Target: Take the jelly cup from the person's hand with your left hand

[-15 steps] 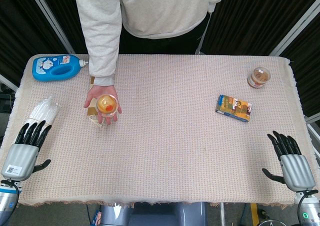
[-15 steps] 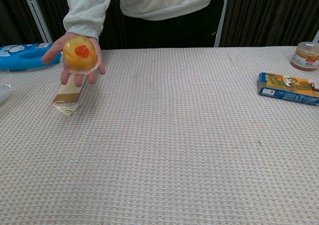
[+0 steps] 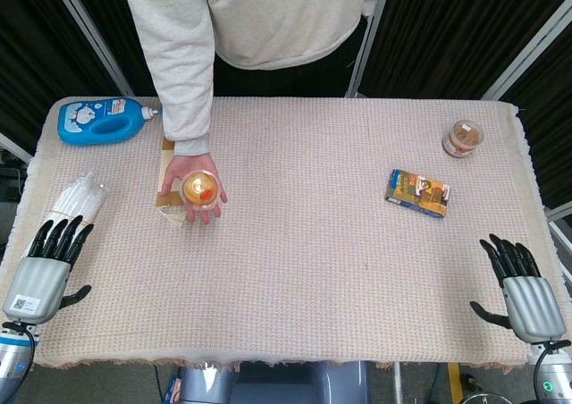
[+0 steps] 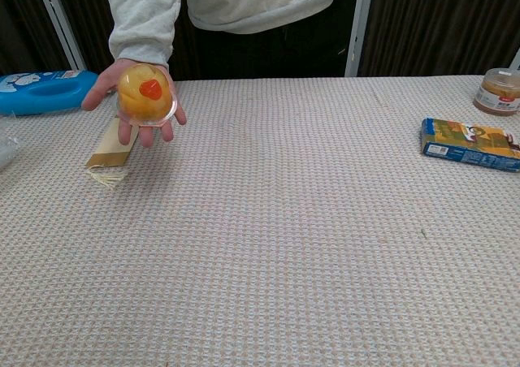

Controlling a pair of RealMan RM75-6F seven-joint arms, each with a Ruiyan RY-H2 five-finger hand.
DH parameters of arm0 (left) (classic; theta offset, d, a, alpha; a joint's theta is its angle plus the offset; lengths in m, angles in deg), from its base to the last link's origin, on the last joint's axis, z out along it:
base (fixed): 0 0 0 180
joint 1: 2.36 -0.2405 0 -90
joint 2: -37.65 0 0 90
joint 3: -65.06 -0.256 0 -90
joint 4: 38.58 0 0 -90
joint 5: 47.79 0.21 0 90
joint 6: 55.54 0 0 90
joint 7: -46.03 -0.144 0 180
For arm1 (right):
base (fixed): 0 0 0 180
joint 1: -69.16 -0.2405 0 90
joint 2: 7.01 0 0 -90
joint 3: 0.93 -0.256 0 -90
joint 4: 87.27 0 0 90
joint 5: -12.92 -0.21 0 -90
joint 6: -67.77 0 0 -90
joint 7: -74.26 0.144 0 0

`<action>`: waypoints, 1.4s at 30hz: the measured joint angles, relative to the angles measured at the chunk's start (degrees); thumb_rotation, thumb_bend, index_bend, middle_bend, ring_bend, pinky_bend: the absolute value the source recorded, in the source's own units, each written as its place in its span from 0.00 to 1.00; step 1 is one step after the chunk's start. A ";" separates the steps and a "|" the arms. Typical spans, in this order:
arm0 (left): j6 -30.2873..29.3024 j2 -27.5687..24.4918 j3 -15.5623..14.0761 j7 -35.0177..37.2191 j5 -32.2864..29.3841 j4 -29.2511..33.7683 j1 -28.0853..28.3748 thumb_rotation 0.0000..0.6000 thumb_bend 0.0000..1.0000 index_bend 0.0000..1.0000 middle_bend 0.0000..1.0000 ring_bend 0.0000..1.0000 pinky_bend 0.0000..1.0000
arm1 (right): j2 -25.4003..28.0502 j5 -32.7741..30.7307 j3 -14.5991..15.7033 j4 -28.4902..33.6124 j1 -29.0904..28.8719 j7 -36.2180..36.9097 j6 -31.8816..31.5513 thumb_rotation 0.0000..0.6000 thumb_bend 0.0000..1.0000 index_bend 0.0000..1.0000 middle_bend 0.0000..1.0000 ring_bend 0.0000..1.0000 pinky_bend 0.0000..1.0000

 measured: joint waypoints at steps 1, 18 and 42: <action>0.21 -0.06 0.12 -0.06 -0.07 0.07 0.16 1.00 0.13 0.00 0.00 0.00 0.00 | -0.05 0.01 0.00 0.00 -0.03 -0.13 0.04 1.00 0.10 0.06 0.00 0.00 0.00; 10.31 -2.79 9.13 -10.57 -12.76 13.33 9.32 1.00 0.18 0.02 0.00 0.00 0.00 | 0.17 0.16 0.24 0.18 0.10 -0.20 0.02 1.00 0.10 0.05 0.00 0.00 0.00; 10.89 11.74 19.07 -43.33 -55.50 17.51 35.06 1.00 0.26 0.05 0.00 0.00 0.01 | 0.74 0.24 0.38 0.04 0.05 1.38 0.30 1.00 0.10 0.05 0.00 0.00 0.00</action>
